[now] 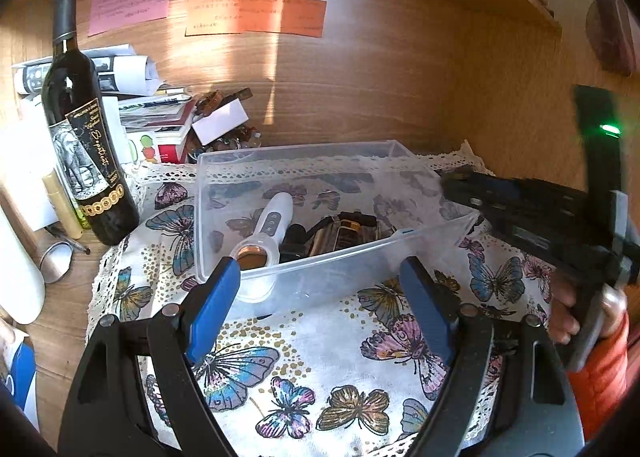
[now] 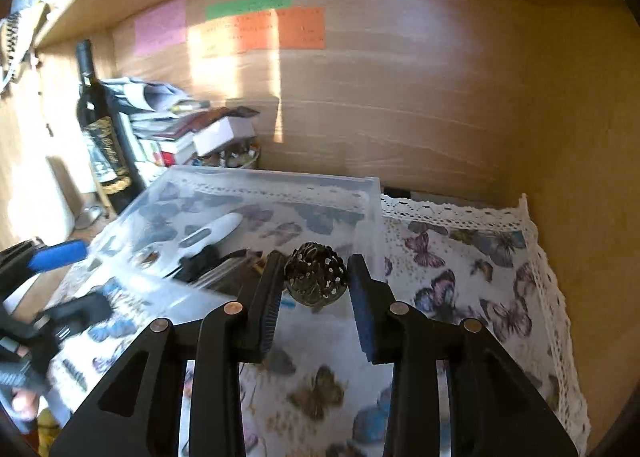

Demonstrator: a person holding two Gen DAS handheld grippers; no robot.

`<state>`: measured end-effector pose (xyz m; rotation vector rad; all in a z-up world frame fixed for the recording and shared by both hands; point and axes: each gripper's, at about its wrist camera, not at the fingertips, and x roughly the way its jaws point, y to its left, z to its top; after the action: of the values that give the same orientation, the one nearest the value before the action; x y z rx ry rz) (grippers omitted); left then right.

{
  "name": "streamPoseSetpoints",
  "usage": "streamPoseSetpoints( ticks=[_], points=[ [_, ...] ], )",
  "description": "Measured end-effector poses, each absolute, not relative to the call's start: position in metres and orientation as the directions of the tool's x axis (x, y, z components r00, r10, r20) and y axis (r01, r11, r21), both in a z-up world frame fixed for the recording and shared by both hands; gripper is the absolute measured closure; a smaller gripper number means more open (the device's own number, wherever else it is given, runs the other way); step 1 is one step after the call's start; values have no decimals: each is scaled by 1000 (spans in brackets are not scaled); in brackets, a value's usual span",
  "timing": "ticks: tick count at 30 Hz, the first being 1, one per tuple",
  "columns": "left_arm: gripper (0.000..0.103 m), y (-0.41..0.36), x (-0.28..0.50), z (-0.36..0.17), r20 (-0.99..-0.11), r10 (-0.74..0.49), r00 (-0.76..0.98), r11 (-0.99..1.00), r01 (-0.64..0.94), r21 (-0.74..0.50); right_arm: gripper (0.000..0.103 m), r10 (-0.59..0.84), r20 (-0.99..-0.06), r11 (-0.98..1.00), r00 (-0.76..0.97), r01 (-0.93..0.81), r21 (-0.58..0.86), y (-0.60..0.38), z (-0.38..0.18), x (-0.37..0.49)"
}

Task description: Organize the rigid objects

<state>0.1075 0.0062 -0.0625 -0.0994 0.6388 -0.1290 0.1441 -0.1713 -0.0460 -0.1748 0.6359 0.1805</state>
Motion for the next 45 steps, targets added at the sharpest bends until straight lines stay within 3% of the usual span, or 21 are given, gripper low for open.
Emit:
streamPoseSetpoints(
  ticks=[5, 13, 20, 24, 28, 31, 45],
  points=[
    [21, 7, 101, -59, -575, -134, 807, 989, 77, -123, 72, 77, -666, 978, 742, -185, -93, -177, -68, 168],
    [20, 10, 95, -46, -538, -111, 836, 991, 55, -119, 71, 127, -616, 971, 777, -223, -81, -172, -50, 143],
    [20, 8, 76, -19, -455, -77, 887, 995, 42, -87, 42, 217, -442, 958, 870, -277, -75, -164, -2, 88],
    [6, 7, 60, -3, -381, -55, 923, 997, 29, -74, 20, 242, -337, 958, 910, -280, -68, -161, 18, 61],
    [1, 3, 44, 12, -320, -41, 947, 998, 25, -52, 18, 246, -279, 960, 928, -273, -62, -162, 29, 45],
    [0, -1, 36, 19, -289, -32, 957, 999, 22, -36, 1, 248, -254, 962, 935, -268, -44, -164, 30, 38],
    [0, 1, 31, 21, -281, -30, 959, 998, 14, -60, 0, 237, -261, 969, 936, -245, 1, -176, 23, 31]
  ],
)
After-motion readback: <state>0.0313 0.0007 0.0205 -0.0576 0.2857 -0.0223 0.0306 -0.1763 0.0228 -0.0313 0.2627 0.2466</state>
